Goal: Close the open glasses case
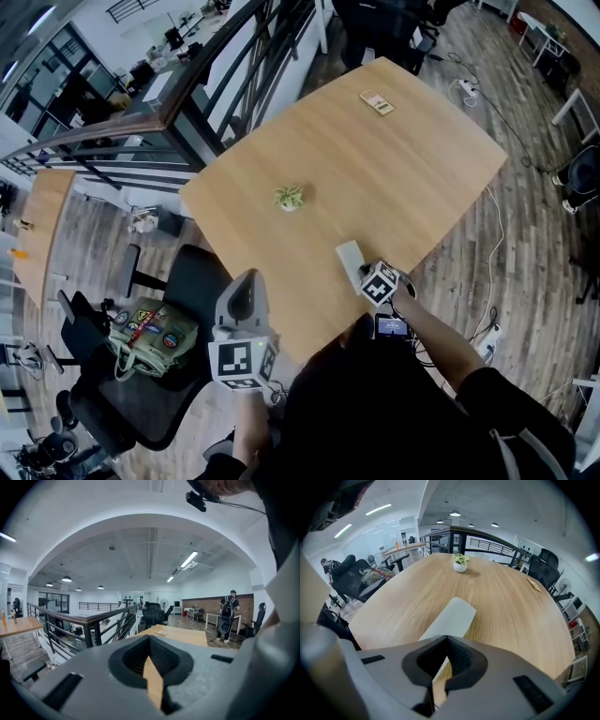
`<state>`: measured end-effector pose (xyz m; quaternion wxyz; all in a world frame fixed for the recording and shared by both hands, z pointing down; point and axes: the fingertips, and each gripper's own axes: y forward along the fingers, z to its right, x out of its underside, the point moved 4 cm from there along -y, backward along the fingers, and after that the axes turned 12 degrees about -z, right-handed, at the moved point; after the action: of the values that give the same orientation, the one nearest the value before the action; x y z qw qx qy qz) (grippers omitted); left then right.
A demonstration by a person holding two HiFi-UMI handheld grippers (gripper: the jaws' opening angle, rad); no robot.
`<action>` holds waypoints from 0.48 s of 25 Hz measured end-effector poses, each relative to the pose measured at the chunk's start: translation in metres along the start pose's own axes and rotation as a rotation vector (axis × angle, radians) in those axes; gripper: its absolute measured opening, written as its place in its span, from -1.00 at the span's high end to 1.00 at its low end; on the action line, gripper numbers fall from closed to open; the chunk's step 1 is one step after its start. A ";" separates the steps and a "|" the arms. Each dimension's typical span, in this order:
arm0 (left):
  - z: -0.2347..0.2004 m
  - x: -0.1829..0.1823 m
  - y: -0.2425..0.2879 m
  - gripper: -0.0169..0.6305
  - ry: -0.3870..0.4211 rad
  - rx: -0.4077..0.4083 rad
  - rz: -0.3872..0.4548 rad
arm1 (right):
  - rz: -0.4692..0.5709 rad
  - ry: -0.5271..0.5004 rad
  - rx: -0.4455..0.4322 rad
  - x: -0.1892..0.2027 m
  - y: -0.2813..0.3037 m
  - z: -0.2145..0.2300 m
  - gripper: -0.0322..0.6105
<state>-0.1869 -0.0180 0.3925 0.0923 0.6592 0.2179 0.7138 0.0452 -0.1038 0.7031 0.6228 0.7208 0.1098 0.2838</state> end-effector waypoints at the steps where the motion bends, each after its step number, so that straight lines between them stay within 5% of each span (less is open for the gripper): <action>1: 0.000 0.000 0.000 0.95 0.002 0.001 -0.001 | -0.001 0.007 -0.010 0.000 -0.001 0.000 0.86; 6: 0.003 0.000 0.000 0.95 0.010 0.008 -0.005 | 0.047 -0.003 -0.012 -0.003 -0.014 -0.002 0.86; 12: 0.005 0.002 0.005 0.95 0.011 0.020 -0.005 | 0.315 0.106 -0.017 -0.022 -0.075 0.005 0.86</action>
<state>-0.1820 -0.0202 0.3970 0.0864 0.6557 0.2271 0.7148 0.0443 -0.1039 0.6247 0.5700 0.7078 0.0256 0.4165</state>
